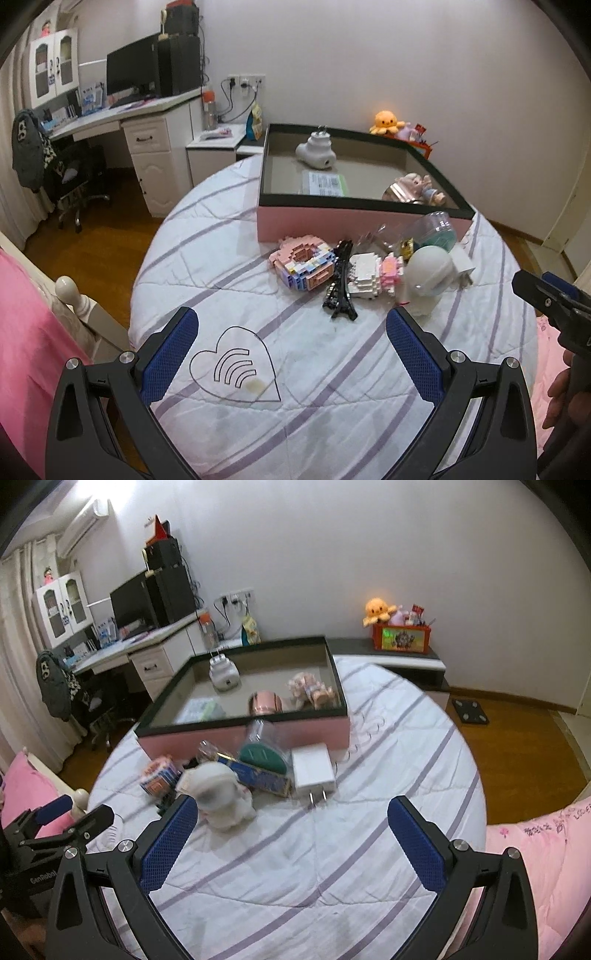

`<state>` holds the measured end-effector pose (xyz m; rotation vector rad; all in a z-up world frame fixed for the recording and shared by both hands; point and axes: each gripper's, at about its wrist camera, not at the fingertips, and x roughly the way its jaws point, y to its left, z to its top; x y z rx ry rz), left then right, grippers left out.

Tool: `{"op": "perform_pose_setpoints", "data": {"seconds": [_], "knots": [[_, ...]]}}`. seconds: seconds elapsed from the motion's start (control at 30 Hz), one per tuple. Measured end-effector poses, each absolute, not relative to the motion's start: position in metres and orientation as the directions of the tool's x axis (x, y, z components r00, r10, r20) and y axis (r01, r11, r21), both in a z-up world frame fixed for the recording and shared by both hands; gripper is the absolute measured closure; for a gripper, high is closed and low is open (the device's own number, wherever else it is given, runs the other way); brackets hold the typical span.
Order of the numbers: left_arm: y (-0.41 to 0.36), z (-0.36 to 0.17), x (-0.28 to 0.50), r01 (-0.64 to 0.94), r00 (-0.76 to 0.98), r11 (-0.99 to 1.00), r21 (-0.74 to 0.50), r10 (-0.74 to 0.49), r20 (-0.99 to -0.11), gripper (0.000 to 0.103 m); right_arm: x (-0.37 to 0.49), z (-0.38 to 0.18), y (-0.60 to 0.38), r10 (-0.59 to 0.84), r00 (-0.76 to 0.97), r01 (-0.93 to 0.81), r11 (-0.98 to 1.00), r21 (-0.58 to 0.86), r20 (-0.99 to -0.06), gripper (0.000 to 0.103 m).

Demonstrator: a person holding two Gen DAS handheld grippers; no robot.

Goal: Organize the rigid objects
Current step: 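Move both tools back toward the remaining items, then grasp the pink block donut with the left tool while the right tool grasps the white charger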

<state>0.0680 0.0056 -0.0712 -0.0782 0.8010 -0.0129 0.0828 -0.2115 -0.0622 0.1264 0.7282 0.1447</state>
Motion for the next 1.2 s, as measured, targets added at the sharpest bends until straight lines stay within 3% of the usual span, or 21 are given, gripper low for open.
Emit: {"op": "perform_pose_setpoints", "data": {"seconds": [0.9,0.97,1.1,1.2], "knots": [[0.009,-0.128,0.169,-0.053,0.626,0.991,-0.121,-0.062,-0.777,0.000,0.173,-0.127,-0.230,0.168,0.623,-0.081,0.985,0.151,-0.764,0.003],[0.010,-0.127,0.170,-0.047,0.629,0.991,-0.126,-0.068,-0.775,0.005,0.178,-0.129,-0.228,0.168,0.625,-0.087,0.986,0.145,-0.763,0.008],[0.015,-0.123,0.166,-0.014,0.637,0.991,-0.133,-0.094,-0.765,0.037,0.182,-0.127,-0.230,0.169,0.624,-0.100,0.986,0.137,-0.763,0.026],[0.021,-0.126,0.163,-0.013,0.635,0.991,-0.134,-0.095,-0.767,0.040,0.182,-0.126,-0.228,0.158,0.624,-0.114,0.987,0.110,-0.766,0.033]]}}
